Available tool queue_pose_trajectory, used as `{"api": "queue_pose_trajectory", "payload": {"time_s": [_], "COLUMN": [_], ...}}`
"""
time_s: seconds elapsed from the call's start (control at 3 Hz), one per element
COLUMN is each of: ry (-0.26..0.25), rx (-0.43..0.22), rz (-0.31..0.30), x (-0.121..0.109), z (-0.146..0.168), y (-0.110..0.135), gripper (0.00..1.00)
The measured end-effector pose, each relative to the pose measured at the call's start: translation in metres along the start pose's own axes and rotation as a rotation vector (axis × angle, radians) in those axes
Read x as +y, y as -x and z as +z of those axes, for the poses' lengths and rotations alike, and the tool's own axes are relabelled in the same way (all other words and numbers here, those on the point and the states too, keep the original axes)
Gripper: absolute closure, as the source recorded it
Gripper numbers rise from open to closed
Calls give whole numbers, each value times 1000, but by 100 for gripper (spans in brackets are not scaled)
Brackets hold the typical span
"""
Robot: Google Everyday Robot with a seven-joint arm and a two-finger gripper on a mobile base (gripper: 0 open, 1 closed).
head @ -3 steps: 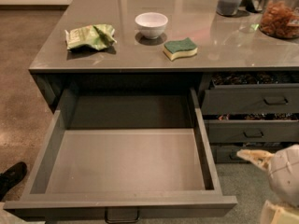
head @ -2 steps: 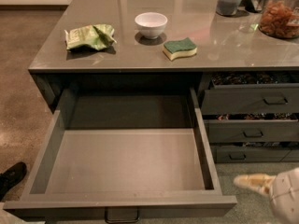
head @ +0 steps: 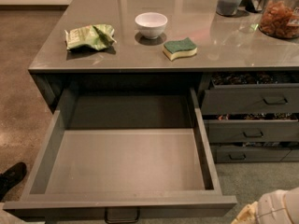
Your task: Close top drawer
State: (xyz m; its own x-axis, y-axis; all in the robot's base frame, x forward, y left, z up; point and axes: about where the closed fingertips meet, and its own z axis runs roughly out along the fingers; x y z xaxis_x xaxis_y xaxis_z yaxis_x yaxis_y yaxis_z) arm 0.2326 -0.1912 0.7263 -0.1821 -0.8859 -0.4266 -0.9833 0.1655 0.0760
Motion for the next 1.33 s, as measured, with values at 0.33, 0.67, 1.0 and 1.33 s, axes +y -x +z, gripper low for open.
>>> {"api": "queue_pose_trajectory", "payload": {"time_s": [0.33, 0.67, 1.0, 1.33], "ry": [12, 14, 35, 73], "rx": [13, 23, 25, 17], "rz": [25, 40, 42, 28], "x": [-23, -38, -52, -50], "z": [39, 59, 82, 98], "y": [-7, -8, -3, 7], "gripper": [100, 100, 100, 100]}}
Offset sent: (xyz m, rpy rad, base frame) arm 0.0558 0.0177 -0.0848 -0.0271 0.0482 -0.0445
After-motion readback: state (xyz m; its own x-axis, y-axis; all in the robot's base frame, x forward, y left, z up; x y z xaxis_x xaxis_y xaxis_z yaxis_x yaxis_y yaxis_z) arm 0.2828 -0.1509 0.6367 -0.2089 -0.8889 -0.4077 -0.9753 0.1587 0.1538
